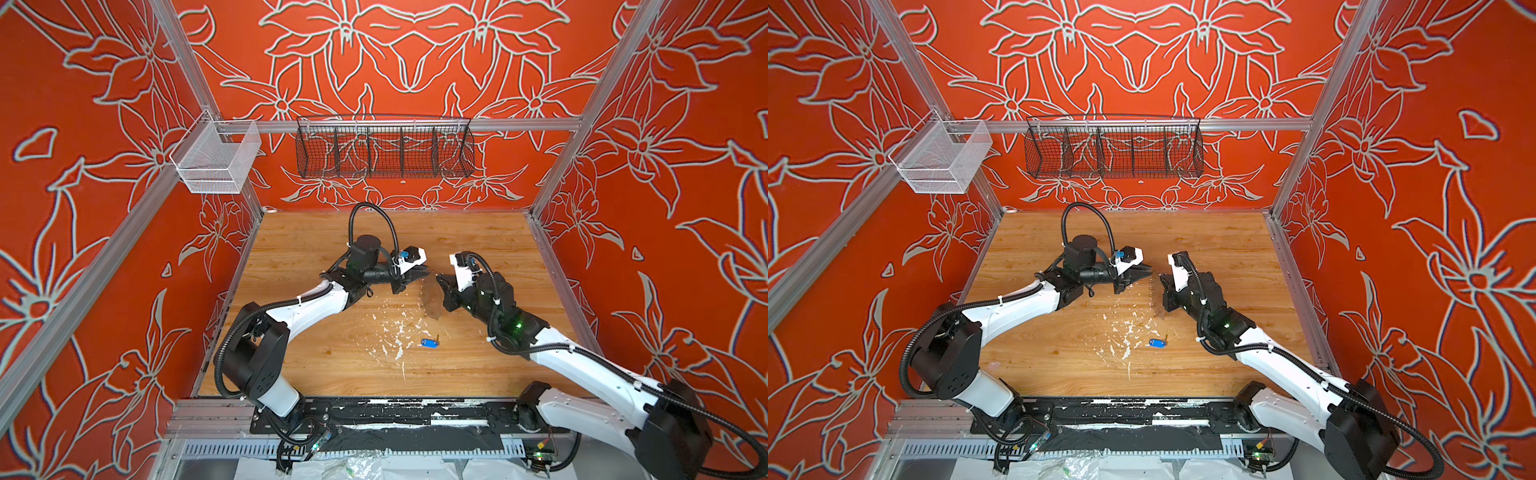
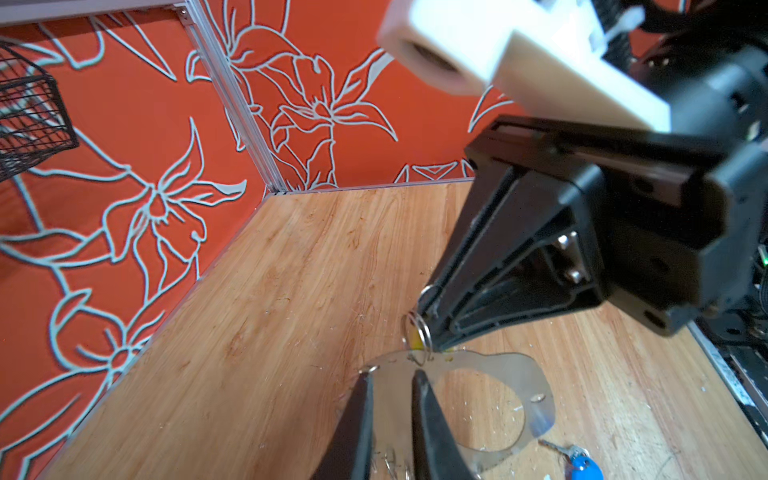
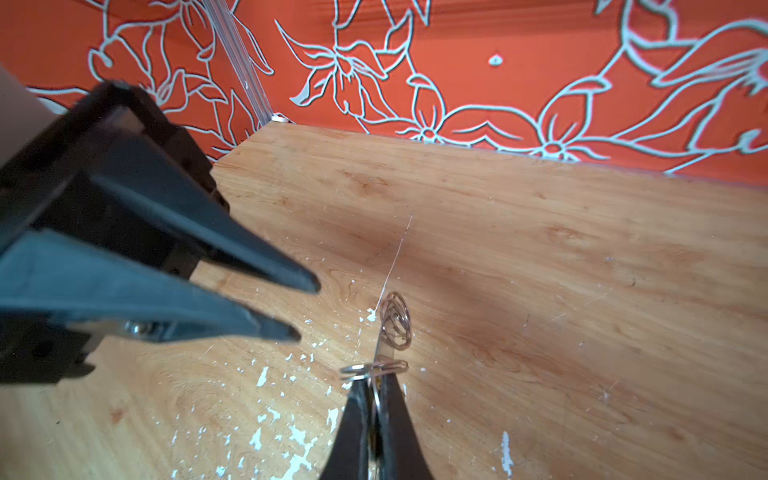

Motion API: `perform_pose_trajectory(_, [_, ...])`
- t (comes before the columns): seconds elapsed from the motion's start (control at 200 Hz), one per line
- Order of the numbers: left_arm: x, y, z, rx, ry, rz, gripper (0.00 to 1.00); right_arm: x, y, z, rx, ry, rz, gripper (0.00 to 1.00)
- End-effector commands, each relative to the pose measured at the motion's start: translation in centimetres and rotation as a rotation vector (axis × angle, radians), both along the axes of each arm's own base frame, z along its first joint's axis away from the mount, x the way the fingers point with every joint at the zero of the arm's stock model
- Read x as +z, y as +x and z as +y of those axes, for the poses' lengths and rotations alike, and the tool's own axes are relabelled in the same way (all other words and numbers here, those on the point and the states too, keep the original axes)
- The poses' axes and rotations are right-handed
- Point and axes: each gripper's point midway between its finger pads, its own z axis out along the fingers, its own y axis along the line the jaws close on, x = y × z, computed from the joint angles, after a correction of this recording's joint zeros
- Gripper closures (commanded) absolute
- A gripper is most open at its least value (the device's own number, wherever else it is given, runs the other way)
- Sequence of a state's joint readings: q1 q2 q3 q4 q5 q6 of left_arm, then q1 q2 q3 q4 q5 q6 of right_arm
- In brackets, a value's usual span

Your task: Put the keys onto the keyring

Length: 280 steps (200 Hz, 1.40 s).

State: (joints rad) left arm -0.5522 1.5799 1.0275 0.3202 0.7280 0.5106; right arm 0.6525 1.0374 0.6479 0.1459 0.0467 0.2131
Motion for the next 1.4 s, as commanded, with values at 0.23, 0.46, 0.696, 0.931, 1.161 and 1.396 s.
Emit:
perform_pose_trajectory(0.23, [-1.6,0.1,-1.2,-0.002,0.076,0.001,0.8,1.2,1.3,0.7,-0.016,-0.058,-0.017,1.0])
perform_pose_trajectory(0.46, [-2.2,2.5,-1.1,0.104,0.097,0.03,0.76,1.1,1.0,1.3,0.007,-0.041,-0.017,1.0])
perform_pose_trajectory(0.696, [-2.0,2.2,-1.3,0.083,0.089,0.033,0.77,1.0,1.0,2.2,0.041,-0.029,-0.011,1.0])
perform_pose_trajectory(0.931, [-1.8,1.4,-1.4,0.043,0.074,0.031,0.78,0.7,1.1,2.3,0.035,-0.033,-0.001,1.0])
perform_pose_trajectory(1.161, [-1.6,0.2,-1.6,-0.012,0.057,0.009,0.82,0.8,1.0,2.7,0.055,-0.017,0.004,1.0])
perform_pose_trajectory(1.396, [-2.0,0.6,-1.7,-0.012,0.077,0.022,1.0,0.8,1.0,3.0,0.065,-0.01,0.006,1.0])
